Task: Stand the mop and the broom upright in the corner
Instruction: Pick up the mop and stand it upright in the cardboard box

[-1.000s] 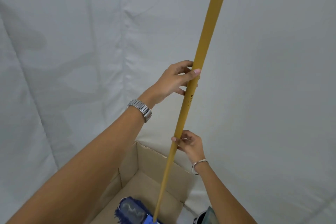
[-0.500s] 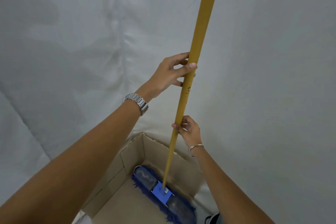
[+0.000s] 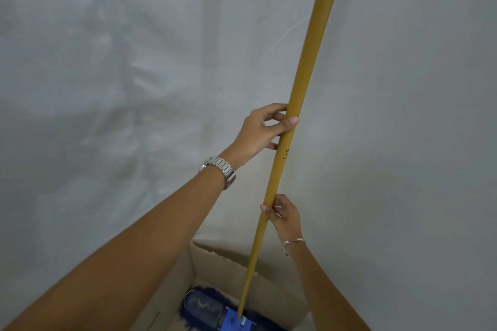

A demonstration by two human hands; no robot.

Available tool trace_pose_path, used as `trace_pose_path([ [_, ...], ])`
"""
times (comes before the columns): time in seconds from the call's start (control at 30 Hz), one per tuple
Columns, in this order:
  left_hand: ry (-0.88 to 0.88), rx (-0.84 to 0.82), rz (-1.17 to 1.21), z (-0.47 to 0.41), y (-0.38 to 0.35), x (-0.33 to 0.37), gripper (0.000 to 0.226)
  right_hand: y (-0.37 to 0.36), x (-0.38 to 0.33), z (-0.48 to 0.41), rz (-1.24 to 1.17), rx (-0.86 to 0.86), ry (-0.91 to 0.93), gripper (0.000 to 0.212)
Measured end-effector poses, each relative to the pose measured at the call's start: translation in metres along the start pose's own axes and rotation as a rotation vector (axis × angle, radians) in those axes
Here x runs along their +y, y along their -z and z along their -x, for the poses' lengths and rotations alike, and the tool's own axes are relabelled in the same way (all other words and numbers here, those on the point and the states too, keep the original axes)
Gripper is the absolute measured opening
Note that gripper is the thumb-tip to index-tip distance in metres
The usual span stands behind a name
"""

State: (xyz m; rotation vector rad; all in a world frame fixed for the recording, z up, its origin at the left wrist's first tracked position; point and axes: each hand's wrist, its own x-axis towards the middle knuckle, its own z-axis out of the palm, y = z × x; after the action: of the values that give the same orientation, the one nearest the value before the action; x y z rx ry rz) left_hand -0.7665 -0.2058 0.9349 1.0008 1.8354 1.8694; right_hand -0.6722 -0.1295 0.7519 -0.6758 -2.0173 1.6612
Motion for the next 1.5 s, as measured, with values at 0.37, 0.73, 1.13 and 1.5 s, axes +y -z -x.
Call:
trace_pose_path([
  [0.37, 0.025, 0.098, 0.124, -0.07, -0.012, -0.042, 0.038, 0.0, 0.011, -0.061, 0.027, 0.203, -0.062, 0.028],
  [0.73, -0.017, 0.108, 0.124, -0.079, -0.008, -0.054, 0.03, -0.003, 0.017, -0.067, -0.026, 0.237, -0.06, 0.024],
  [1.13, -0.111, 0.081, -0.236, -0.018, 0.003, -0.088, 0.057, 0.028, 0.009, -0.013, 0.133, 0.332, -0.021, 0.025],
  [1.5, -0.424, 0.097, -0.967, 0.068, -0.067, -0.056, 0.055, 0.137, -0.043, 0.09, 0.859, 0.444, 0.103, 0.052],
])
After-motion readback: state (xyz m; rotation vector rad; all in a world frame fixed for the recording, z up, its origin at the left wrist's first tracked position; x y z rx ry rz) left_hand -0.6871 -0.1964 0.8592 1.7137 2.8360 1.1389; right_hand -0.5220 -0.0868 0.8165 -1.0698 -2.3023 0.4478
